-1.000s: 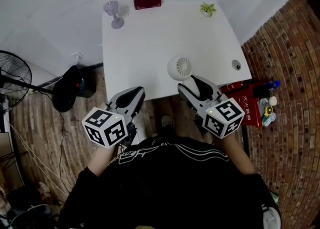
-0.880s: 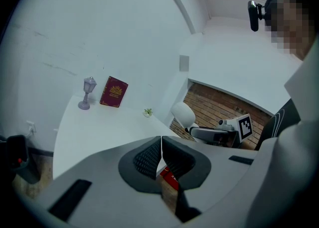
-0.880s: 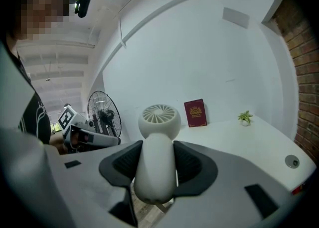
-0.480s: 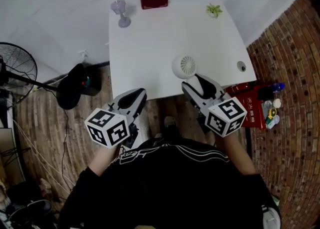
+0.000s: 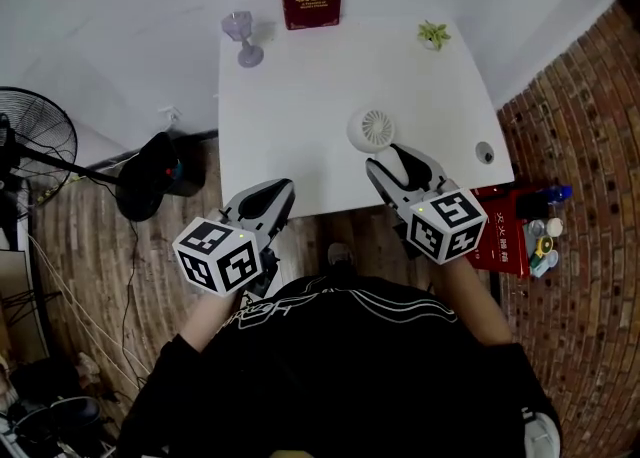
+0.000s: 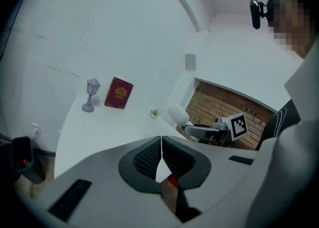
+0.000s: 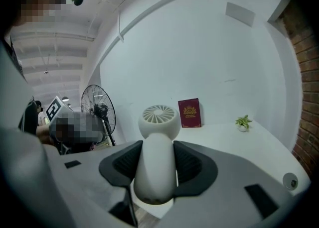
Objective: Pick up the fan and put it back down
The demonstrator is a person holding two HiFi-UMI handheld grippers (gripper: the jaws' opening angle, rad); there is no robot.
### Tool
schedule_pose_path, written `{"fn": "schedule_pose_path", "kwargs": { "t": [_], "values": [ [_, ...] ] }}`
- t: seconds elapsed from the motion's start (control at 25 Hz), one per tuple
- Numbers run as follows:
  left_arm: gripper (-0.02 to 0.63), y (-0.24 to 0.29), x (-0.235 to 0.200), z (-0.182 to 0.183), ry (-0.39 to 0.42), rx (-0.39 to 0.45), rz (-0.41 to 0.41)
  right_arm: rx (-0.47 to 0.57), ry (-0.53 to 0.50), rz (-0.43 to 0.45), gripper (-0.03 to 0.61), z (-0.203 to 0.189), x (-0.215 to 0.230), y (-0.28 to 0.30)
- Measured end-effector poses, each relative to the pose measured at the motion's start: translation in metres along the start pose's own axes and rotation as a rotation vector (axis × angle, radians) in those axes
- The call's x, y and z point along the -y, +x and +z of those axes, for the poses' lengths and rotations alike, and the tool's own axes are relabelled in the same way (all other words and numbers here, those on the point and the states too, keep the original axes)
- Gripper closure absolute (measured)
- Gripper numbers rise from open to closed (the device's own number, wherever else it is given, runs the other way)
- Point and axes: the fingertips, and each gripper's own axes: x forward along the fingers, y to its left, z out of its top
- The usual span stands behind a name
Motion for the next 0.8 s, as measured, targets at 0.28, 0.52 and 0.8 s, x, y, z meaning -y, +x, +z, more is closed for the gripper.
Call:
{"fn": "schedule_pose_path", "kwargs": {
  "t": [0.28,0.52,0.8],
  "values": [
    [0.581,0.019,-0.007,0.019,0.004,0.016,0.031,-0.066,-0.031,-0.007,0.385,-0.006,0.036,0.031],
    [0.581,0.029,-0.016,0.039,0.015,0.054,0.061,-0.14,-0.085,-0.01,0.385,-0.02,0.065,0.059],
    [0.581,0.042,-0.024,0.041,0.009,0.073,0.086,-0.231,-0.148,-0.02,0.385,-0.053,0.093,0.085]
  ]
}}
